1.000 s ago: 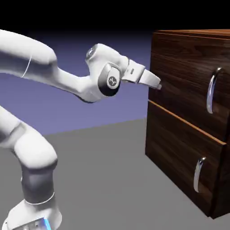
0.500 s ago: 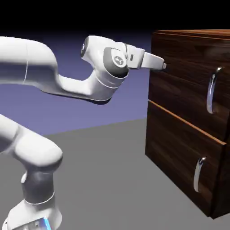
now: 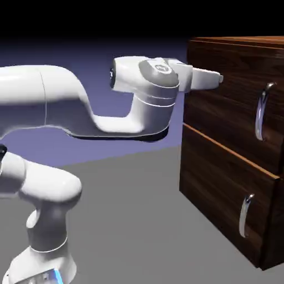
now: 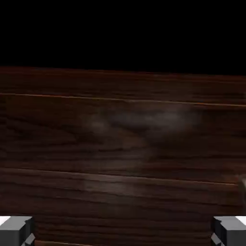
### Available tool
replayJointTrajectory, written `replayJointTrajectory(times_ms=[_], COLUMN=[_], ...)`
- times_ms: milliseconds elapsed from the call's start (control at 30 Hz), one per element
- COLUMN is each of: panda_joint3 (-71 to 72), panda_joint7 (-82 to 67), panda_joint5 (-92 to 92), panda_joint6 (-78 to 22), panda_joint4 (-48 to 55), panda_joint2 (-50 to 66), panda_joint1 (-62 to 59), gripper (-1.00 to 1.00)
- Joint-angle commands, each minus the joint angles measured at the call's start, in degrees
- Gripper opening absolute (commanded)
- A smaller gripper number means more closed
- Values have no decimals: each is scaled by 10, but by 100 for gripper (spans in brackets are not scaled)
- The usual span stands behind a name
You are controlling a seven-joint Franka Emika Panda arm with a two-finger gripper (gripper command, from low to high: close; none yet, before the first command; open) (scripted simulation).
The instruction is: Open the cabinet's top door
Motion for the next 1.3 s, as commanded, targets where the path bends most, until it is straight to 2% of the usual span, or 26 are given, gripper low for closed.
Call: replayJointTrajectory(times_ms=[0,533,600,767,800,1267], panda_joint3=[-11,-186,-188,-239,-239,-59], panda_joint7=[17,286,290,286,286,295], panda_joint5=[-25,-424,-429,-431,-431,-337], panda_joint6=[0,-1,-1,-11,-11,-163], panda_joint4=[6,101,102,179,179,-70], panda_joint2=[-4,-72,-73,-55,-55,-53], panda_joint1=[9,158,160,260,260,-10], gripper=[100,100,100,100,-100,-100])
